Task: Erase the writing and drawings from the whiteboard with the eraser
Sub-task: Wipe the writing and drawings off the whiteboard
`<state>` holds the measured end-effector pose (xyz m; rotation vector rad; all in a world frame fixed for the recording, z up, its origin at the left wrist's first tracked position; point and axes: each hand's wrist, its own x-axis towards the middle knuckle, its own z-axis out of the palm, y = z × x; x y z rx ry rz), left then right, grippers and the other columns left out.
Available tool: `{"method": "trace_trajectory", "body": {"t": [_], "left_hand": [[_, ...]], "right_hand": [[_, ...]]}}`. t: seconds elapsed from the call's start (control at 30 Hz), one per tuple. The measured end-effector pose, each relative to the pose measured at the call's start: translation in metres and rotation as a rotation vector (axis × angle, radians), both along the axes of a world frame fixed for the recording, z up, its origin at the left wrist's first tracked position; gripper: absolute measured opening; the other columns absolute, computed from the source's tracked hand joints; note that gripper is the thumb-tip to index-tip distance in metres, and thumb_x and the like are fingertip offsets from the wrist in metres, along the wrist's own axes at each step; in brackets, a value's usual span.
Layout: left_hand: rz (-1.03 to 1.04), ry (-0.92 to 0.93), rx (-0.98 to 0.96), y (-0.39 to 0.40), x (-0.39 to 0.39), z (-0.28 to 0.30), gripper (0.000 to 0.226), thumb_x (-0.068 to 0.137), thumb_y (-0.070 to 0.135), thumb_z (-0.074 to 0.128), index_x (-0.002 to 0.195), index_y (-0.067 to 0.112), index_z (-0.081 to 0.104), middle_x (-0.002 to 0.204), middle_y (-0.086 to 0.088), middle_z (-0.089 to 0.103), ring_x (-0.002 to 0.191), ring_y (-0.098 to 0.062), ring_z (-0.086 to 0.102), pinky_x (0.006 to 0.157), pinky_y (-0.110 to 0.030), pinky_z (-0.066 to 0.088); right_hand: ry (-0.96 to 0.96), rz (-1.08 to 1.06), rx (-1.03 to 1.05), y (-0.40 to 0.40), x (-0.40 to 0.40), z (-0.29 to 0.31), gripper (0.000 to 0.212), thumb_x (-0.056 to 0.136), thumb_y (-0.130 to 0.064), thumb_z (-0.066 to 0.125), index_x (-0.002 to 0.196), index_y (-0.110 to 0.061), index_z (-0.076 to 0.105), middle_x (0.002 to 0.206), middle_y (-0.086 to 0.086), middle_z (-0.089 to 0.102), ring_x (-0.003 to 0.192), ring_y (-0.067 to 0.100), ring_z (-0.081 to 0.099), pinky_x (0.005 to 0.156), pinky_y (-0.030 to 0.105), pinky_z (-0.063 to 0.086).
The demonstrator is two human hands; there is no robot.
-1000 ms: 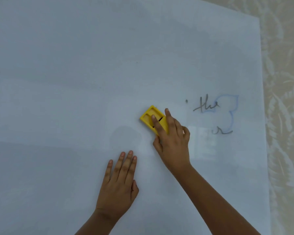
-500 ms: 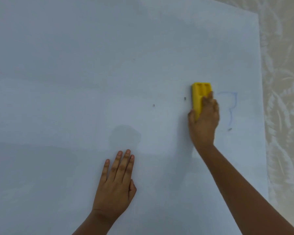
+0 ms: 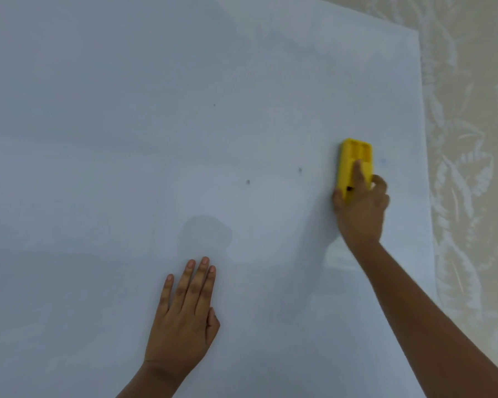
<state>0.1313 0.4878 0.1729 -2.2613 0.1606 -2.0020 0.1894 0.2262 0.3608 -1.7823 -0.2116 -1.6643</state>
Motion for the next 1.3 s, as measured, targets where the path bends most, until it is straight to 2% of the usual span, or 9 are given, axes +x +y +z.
{"method": "trace_trajectory", "body": {"t": [0.13,0.33,0.57,0.63,0.77,0.87,1.0,1.2,1.3], "left_hand": [[0.024,-0.013,0.005,0.001,0.002,-0.002,0.058,0.084,0.022,0.032,0.14,0.004,0.031,0.148,-0.011,0.031,0.139,-0.026,0.021,0.112,-0.048,0.016],[0.045,-0.021,0.006,0.0,0.004,-0.003,0.058,0.085,0.022,0.032,0.14,0.003,0.032,0.146,-0.014,0.037,0.138,-0.027,0.024,0.11,-0.049,0.02],[0.016,-0.024,0.001,-0.001,0.002,-0.001,0.059,0.083,0.021,0.032,0.14,0.005,0.029,0.152,-0.006,0.025,0.14,-0.024,0.018,0.111,-0.048,0.017],[0.019,-0.017,-0.001,-0.001,0.003,-0.003,0.059,0.084,0.021,0.032,0.14,0.004,0.031,0.148,-0.011,0.034,0.139,-0.025,0.02,0.11,-0.049,0.019],[0.041,-0.015,0.007,0.001,0.006,-0.005,0.058,0.086,0.022,0.03,0.141,0.004,0.03,0.148,-0.012,0.033,0.138,-0.027,0.024,0.111,-0.049,0.018],[0.039,-0.008,-0.003,0.003,0.007,-0.005,0.054,0.092,0.025,0.02,0.141,0.004,0.029,0.15,-0.009,0.028,0.138,-0.027,0.023,0.112,-0.048,0.016],[0.046,-0.015,-0.007,0.001,0.006,-0.005,0.054,0.09,0.023,0.024,0.14,0.004,0.032,0.148,-0.012,0.033,0.138,-0.027,0.024,0.111,-0.049,0.018],[0.053,-0.005,-0.011,0.001,0.004,-0.005,0.055,0.088,0.022,0.026,0.14,0.004,0.031,0.146,-0.013,0.037,0.138,-0.027,0.024,0.111,-0.049,0.019],[0.035,-0.004,-0.011,0.0,0.004,-0.004,0.054,0.089,0.022,0.025,0.139,0.004,0.032,0.148,-0.011,0.033,0.138,-0.026,0.021,0.112,-0.047,0.016]], "right_hand": [[-0.047,-0.075,-0.158,-0.015,0.006,-0.023,0.062,0.088,-0.036,0.056,0.143,-0.033,0.027,0.125,0.026,0.042,0.103,0.042,0.047,0.081,0.048,0.047],[0.271,0.018,0.347,-0.061,0.017,0.007,0.066,0.089,-0.048,0.048,0.145,-0.032,0.017,0.128,0.029,0.033,0.104,0.051,0.048,0.091,0.054,0.041],[0.012,0.006,-0.308,0.005,-0.006,-0.038,0.07,0.083,-0.046,0.059,0.143,-0.039,0.023,0.106,0.016,0.043,0.082,0.033,0.052,0.065,0.039,0.047],[0.013,0.005,-0.225,-0.022,0.005,-0.04,0.067,0.083,-0.042,0.062,0.14,-0.038,0.029,0.111,0.017,0.046,0.089,0.035,0.054,0.072,0.043,0.048],[0.139,0.114,0.385,-0.064,0.02,-0.011,0.056,0.085,-0.039,0.059,0.134,-0.025,0.035,0.122,0.024,0.044,0.108,0.044,0.049,0.086,0.052,0.043],[0.121,0.051,0.218,-0.038,0.009,-0.008,0.062,0.086,-0.04,0.059,0.14,-0.025,0.032,0.124,0.025,0.043,0.11,0.044,0.046,0.089,0.054,0.042],[0.056,-0.084,-0.129,-0.029,0.006,-0.032,0.071,0.083,-0.037,0.065,0.143,-0.032,0.028,0.115,0.024,0.048,0.093,0.042,0.054,0.077,0.052,0.047],[0.279,-0.002,0.251,-0.055,0.014,-0.016,0.07,0.088,-0.049,0.05,0.145,-0.034,0.013,0.12,0.029,0.04,0.093,0.048,0.054,0.081,0.05,0.043],[0.207,-0.016,0.08,-0.016,0.001,-0.013,0.075,0.085,-0.052,0.054,0.146,-0.034,0.014,0.115,0.026,0.044,0.088,0.046,0.057,0.074,0.046,0.046]]}}
